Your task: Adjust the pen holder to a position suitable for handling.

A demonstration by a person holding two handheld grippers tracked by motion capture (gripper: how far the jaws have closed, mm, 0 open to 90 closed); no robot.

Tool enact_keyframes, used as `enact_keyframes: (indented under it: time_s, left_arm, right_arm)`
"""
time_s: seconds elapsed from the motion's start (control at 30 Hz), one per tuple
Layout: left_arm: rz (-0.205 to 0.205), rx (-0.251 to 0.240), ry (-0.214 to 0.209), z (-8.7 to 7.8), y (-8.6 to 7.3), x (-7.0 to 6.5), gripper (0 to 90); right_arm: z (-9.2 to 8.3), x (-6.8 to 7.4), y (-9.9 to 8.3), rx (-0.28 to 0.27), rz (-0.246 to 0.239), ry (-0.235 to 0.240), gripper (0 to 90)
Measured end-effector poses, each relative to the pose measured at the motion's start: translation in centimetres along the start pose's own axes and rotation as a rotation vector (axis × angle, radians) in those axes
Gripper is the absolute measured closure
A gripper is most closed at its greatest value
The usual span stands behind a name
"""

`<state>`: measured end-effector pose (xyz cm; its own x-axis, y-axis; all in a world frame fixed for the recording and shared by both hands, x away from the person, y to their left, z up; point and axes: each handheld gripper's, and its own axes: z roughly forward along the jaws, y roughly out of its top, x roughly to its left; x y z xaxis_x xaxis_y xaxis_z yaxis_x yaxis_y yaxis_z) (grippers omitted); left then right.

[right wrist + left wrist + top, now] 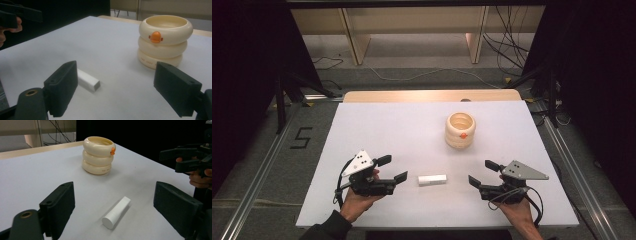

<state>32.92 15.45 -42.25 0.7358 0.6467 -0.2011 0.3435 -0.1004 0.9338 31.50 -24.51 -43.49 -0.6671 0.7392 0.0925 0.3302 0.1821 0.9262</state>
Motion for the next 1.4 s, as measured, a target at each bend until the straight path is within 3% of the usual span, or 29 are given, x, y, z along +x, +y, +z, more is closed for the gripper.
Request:
enact_keyframes:
  time_s: [0.83, 1.13, 1.4]
  left_arm:
    - [0.000, -0.007, 0.008, 0.1, 0.0, 0.1, 16.9]
    - [-0.003, -0.004, 0.012, 0.1, 0.0, 0.2, 16.9]
    - [-0.004, -0.008, 0.012, 0.1, 0.0, 0.2, 16.9]
  right_arm:
    - [0.5, -2.2, 0.7, 0.010, 0.007, -0.067, 23.0]
    - [0.8, -3.3, 1.2, 0.017, -0.013, -0.091, 25.4]
    - [2.4, -6.2, 1.7, 0.034, 0.039, -0.147, 29.6]
